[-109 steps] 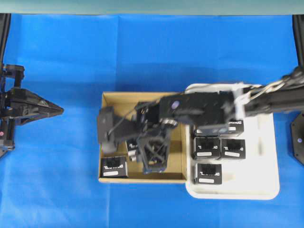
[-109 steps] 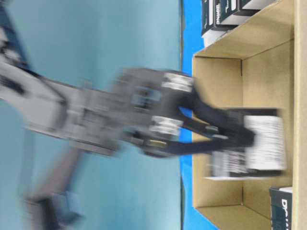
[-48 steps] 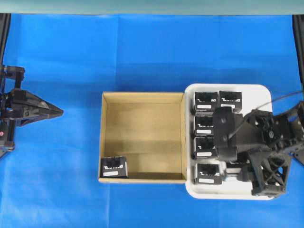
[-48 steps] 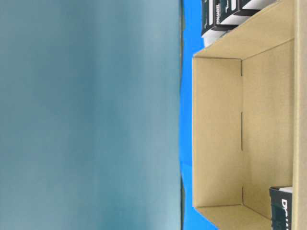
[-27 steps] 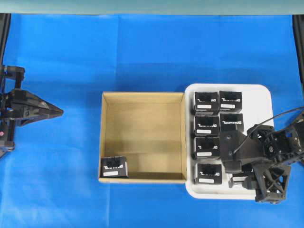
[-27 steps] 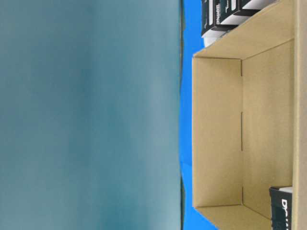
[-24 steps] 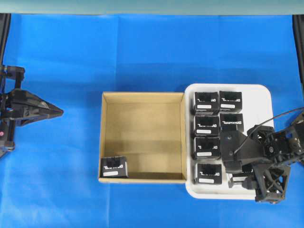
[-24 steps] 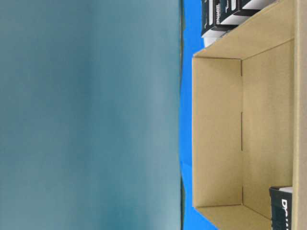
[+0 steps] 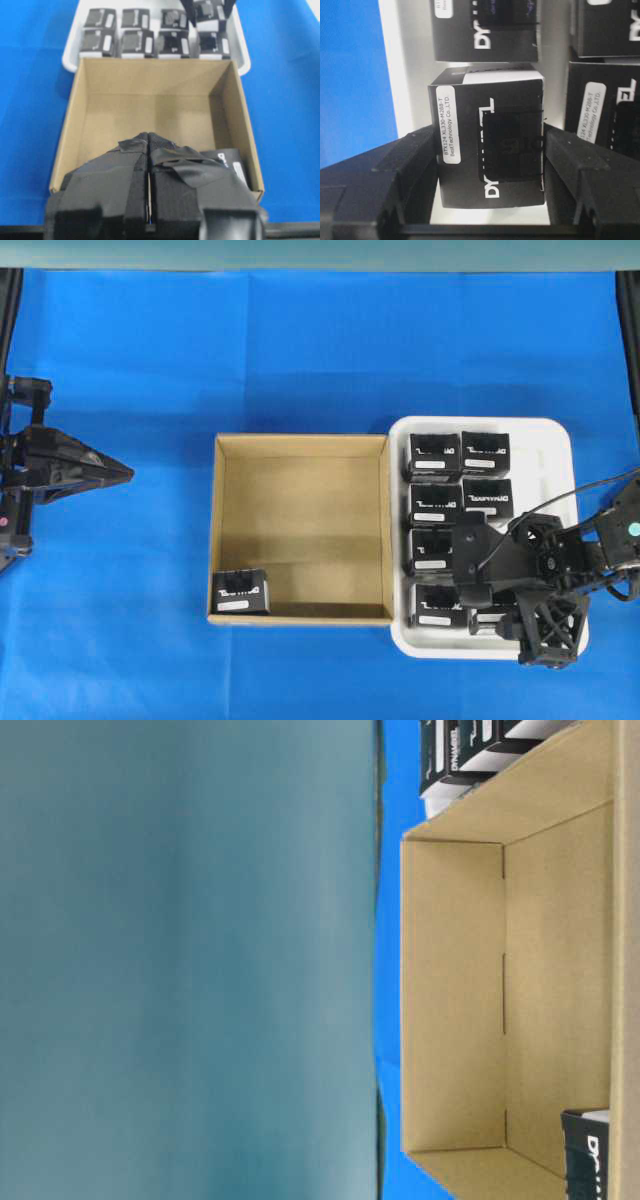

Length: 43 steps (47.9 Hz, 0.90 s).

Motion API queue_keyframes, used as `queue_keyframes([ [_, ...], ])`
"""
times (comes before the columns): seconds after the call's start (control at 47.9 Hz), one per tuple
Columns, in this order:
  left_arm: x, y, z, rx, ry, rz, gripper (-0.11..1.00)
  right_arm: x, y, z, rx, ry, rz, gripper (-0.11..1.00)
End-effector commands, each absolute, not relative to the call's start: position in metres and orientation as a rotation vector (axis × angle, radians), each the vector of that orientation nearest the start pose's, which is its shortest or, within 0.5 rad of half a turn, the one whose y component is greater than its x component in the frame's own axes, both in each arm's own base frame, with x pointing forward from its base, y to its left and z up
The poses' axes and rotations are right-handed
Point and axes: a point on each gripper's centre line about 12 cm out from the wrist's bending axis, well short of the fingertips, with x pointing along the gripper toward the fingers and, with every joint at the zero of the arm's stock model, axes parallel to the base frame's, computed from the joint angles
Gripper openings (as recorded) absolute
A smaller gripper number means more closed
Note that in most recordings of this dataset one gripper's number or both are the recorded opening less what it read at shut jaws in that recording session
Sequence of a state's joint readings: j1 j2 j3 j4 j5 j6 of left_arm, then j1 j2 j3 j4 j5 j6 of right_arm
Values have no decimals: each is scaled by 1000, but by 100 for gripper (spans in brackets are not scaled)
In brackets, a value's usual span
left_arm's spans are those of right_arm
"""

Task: Pick the box from inside the cardboard box.
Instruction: 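Lower the black box into the tray's lower-right slot and open, then raise the open right gripper away from the tray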

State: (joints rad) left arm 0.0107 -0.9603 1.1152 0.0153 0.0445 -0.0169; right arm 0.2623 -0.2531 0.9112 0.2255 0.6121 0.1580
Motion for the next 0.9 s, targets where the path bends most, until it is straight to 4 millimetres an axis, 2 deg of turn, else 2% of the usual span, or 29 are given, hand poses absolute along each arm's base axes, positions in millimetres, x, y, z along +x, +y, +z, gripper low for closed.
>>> queue_keyframes([
  [0.0, 204, 3, 288, -1, 176, 14, -5, 245, 80, 134, 215, 1310, 109, 62],
  [0.584, 204, 3, 288, -1, 176, 14, -5, 249, 81, 139, 296, 1298, 54, 62],
  [0.751, 204, 3, 288, -1, 176, 14, -5, 251, 82, 143, 290, 1298, 57, 90],
  [0.876, 204, 3, 288, -1, 176, 14, -5, 252, 82, 146, 289, 1303, 60, 92],
])
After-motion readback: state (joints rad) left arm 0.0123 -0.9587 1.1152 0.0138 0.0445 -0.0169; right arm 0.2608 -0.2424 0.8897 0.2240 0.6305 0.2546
